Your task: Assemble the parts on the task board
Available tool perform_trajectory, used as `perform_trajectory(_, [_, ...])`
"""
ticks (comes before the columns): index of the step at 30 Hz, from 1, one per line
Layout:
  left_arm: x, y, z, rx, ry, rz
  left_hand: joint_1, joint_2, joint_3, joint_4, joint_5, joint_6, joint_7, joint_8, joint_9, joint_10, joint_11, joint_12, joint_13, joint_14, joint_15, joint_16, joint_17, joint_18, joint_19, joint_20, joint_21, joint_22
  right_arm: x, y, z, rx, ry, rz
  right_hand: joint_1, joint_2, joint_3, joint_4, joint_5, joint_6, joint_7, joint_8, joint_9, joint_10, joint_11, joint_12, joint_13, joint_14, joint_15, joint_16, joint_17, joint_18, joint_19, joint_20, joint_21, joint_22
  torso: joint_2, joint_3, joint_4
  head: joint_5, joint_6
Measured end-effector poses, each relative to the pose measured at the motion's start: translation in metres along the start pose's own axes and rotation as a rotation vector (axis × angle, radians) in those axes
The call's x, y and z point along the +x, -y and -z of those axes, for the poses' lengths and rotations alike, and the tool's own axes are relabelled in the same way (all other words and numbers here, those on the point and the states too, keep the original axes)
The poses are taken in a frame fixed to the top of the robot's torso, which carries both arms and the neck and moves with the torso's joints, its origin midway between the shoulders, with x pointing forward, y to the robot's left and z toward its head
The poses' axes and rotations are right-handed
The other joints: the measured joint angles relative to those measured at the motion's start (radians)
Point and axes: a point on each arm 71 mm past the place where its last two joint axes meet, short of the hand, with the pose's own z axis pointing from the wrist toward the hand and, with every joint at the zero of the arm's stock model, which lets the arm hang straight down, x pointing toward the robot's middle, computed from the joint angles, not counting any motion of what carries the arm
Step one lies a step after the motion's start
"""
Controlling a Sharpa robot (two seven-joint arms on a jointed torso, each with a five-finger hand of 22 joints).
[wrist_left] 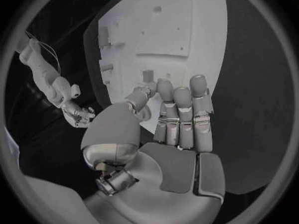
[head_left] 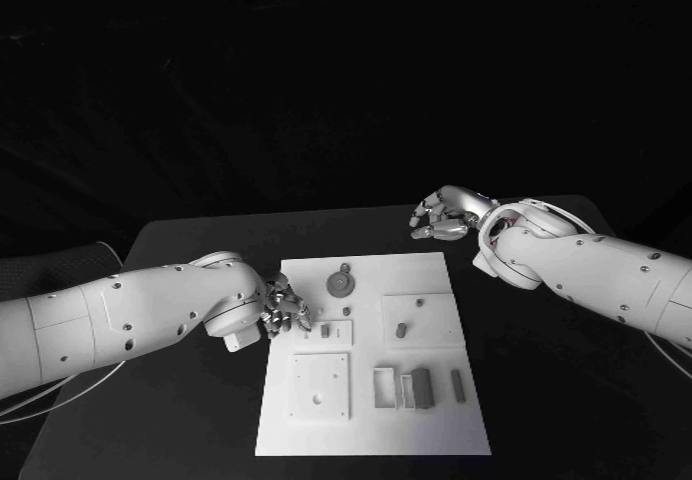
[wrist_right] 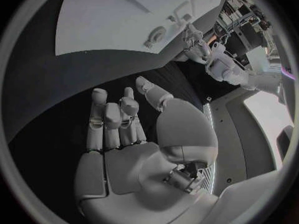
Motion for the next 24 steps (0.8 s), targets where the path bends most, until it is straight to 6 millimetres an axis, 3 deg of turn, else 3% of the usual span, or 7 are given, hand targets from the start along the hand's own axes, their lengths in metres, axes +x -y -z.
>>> perform_trajectory(11, [0.0024,-0.0004,-0.0024,-0.012,0.002,-0.014,-0.018,-0.008,-0.006,0.006,0.031,0.007,-0.007,0.0,0.0,0.003,-0.015,0.049,0.02,0.005,-0.01,0.046,0.003,0.0,-0.001,-0.015,0.053,0.0,-0.0001,0.0001,0.0003,0.0,-0.001,0.0,0.0,0.0,0.0,0.0,0.0,0.0,0.0,0.0,0.0,0.0,0.0,0.0,0.0,-0.002,-0.003,0.0,0.0,0.0,0.0,0.0,0.0,0.0,0.0,-0.0007,0.0001,0.0,-0.004])
perform_trajectory(15, [0.0035,-0.0011,-0.0035,-0.017,-0.001,-0.014,-0.029,0.002,-0.009,0.003,0.036,0.007,-0.007,0.0,0.0,0.003,-0.02,0.061,0.024,0.002,-0.013,0.056,0.003,0.0,-0.001,-0.018,0.066,0.0,-0.0001,0.0001,0.0003,0.0,-0.001,0.0,0.0,0.0,0.0,0.0,0.0,0.0,0.0,0.0,0.0,0.0,0.0,0.0,0.0,0.0,-0.004,0.0,0.0,0.0,0.0,0.0,0.0,0.0,0.0,-0.0012,0.0004,0.0,-0.006])
perform_trajectory(24, [0.0038,-0.0033,-0.0044,-0.027,-0.004,-0.01,-0.071,0.026,-0.016,-0.006,0.108,0.01,-0.01,0.0,0.002,0.005,-0.026,0.091,0.036,0.005,-0.016,0.091,0.002,0.0,-0.004,-0.022,0.111,0.0,0.0,-0.0001,0.0003,0.0,-0.001,0.0,0.0,0.0,0.0,0.0,0.0,0.0,-0.001,0.0,0.0,0.0,0.0,0.0,0.0,0.0,-0.004,0.0,0.0,0.0,0.0,0.0,0.0,0.0,0.0,-0.0014,0.0007,0.001,-0.01])
